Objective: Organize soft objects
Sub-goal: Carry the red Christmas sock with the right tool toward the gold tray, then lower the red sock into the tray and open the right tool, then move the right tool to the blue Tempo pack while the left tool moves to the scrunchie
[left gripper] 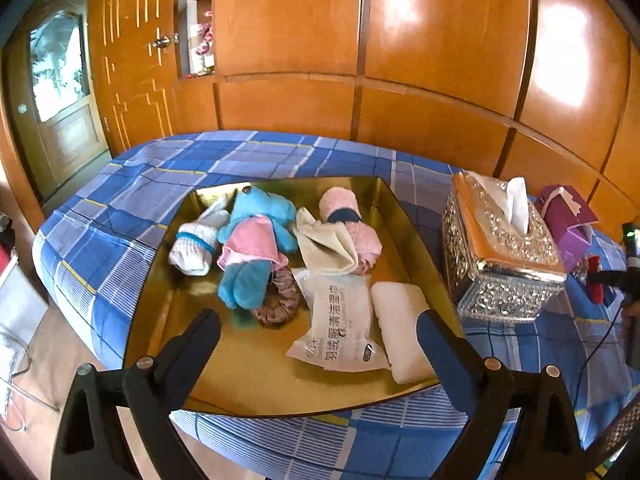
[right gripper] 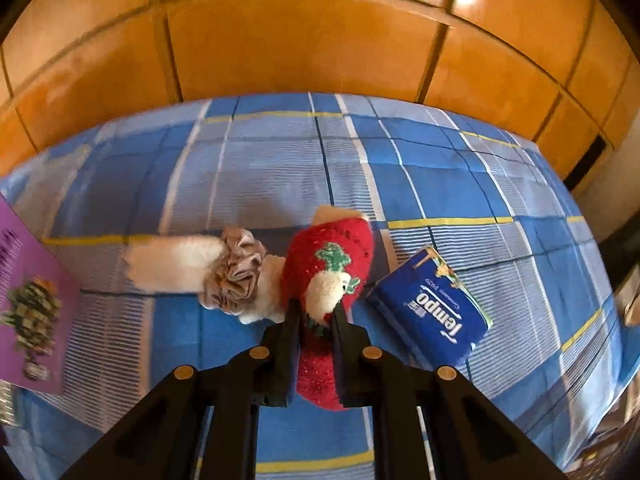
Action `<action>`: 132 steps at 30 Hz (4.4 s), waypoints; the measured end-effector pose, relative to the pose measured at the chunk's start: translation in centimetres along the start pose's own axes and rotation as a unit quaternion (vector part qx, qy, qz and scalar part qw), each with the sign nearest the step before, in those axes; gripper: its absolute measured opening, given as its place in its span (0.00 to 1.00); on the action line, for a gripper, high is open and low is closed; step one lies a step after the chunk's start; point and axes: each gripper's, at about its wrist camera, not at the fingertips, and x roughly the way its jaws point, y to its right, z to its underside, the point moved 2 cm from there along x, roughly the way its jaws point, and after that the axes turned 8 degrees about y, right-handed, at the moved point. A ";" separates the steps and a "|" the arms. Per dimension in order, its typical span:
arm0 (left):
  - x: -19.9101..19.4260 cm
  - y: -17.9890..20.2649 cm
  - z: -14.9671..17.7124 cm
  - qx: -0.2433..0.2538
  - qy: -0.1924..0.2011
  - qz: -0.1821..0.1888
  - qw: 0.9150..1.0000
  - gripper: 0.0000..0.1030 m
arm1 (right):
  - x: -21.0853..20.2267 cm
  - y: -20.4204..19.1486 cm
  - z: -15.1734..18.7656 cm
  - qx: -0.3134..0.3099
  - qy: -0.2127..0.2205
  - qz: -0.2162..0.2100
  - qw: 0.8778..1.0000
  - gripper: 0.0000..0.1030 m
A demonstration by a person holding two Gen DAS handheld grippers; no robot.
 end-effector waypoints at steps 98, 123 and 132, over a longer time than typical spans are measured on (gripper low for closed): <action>-0.9 -11.3 -0.5 -0.101 0.041 -0.107 0.988 0.99 | -18.3 -40.8 13.7 -0.292 -0.051 -0.436 0.850 0.29; -2.0 -0.1 -0.1 0.017 0.028 0.038 0.999 0.99 | -23.1 -18.2 1.5 -0.168 0.183 -0.307 0.919 0.31; -2.8 6.0 -0.1 0.082 0.013 0.128 0.988 0.99 | -15.1 -1.5 -3.7 0.046 0.173 -0.121 0.976 0.35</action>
